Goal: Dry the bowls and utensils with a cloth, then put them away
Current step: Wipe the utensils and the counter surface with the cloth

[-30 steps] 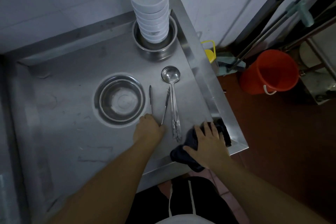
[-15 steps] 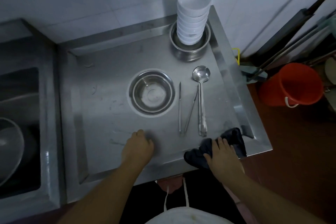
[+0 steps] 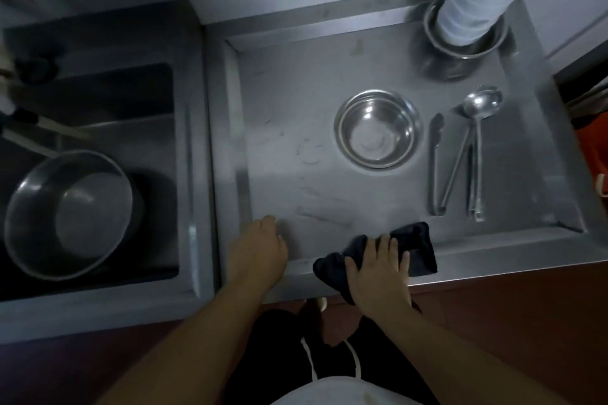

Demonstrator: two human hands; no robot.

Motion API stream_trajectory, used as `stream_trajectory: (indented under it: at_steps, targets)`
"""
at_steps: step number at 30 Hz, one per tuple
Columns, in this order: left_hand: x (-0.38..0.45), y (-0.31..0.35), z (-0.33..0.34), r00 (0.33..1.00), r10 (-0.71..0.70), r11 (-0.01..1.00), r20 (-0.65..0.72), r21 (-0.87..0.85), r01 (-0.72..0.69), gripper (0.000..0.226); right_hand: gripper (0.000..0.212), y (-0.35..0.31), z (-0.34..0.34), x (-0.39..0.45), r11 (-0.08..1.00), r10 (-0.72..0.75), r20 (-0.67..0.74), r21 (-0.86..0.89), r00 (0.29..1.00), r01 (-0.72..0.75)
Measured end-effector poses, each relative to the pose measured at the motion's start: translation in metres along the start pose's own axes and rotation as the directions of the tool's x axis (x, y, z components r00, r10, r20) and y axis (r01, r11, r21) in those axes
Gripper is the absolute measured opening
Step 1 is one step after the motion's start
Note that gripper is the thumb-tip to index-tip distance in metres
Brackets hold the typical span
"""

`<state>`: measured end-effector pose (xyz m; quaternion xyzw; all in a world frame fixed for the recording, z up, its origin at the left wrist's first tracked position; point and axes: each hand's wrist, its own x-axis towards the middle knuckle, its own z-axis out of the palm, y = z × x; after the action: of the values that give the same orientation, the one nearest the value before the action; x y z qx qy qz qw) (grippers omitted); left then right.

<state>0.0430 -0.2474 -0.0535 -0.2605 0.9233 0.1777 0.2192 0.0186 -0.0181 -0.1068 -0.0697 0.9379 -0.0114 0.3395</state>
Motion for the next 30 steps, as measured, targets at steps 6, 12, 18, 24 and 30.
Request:
stream_trajectory:
  at_steps: [6, 12, 18, 24, 30]
  targets:
    - [-0.001, -0.053, -0.014, 0.996, -0.018, 0.998, -0.089, -0.066, 0.013, 0.042, 0.089, -0.055, 0.013, 0.035, 0.998, -0.067, -0.063, -0.005, 0.996, 0.067]
    - [0.0, -0.07, -0.017, 0.982, -0.039, 0.977, -0.183, -0.213, -0.001, 0.043, 0.087, -0.074, -0.023, 0.118, 0.952, -0.297, -0.173, -0.13, 0.939, 0.277]
    - [0.003, -0.091, -0.024, 0.972, -0.072, 0.975, -0.224, -0.221, 0.021, 0.044, 0.082, -0.1, -0.021, 0.132, 0.951, -0.308, -0.204, -0.083, 0.929, 0.297]
    - [0.011, -0.111, -0.031, 0.963, -0.077, 0.996, -0.257, -0.067, 0.062, 0.041, 0.079, -0.105, 0.054, 0.022, 0.812, -0.58, -0.04, -0.112, 0.814, 0.573]
    - [0.011, -0.128, -0.039, 0.924, -0.172, 0.976, -0.341, -0.184, 0.114, 0.038, 0.076, -0.182, 0.052, 0.049, 0.772, -0.636, -0.133, -0.131, 0.76, 0.622]
